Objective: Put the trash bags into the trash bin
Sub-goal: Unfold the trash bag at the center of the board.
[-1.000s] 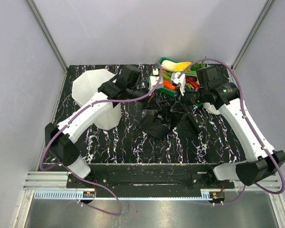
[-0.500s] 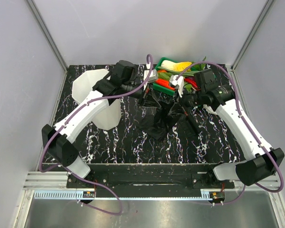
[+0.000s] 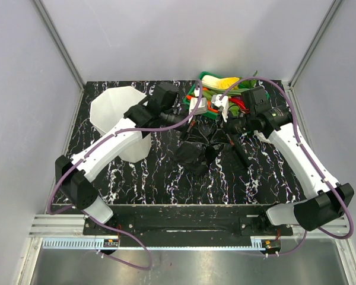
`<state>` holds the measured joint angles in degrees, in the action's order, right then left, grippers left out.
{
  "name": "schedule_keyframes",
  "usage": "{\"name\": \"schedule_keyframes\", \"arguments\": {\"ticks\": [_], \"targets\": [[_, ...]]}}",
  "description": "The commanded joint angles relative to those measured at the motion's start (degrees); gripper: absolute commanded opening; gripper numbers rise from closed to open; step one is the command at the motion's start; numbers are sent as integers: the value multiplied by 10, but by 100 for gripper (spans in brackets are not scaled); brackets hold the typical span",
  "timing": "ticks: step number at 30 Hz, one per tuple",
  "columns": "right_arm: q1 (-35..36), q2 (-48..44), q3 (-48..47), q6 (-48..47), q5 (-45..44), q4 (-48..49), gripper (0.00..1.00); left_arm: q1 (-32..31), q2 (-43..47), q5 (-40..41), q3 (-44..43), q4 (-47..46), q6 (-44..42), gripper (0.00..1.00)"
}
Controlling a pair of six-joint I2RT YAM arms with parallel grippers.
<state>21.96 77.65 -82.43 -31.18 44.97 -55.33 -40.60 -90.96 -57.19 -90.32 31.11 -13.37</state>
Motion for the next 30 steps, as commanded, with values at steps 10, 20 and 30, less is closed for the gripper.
{"name": "schedule_keyframes", "arguments": {"ticks": [10, 20, 30], "targets": [[-2, -40, -4, -10, 0, 1, 0, -4, 4, 146, 24, 8, -80, 0], [-2, -53, 4, -42, -2, -24, 0, 17, 17, 189, 19, -2, -81, 0], [-2, -52, 10, -49, 11, -31, 0, 20, 13, 182, 15, -18, -66, 0]]}}
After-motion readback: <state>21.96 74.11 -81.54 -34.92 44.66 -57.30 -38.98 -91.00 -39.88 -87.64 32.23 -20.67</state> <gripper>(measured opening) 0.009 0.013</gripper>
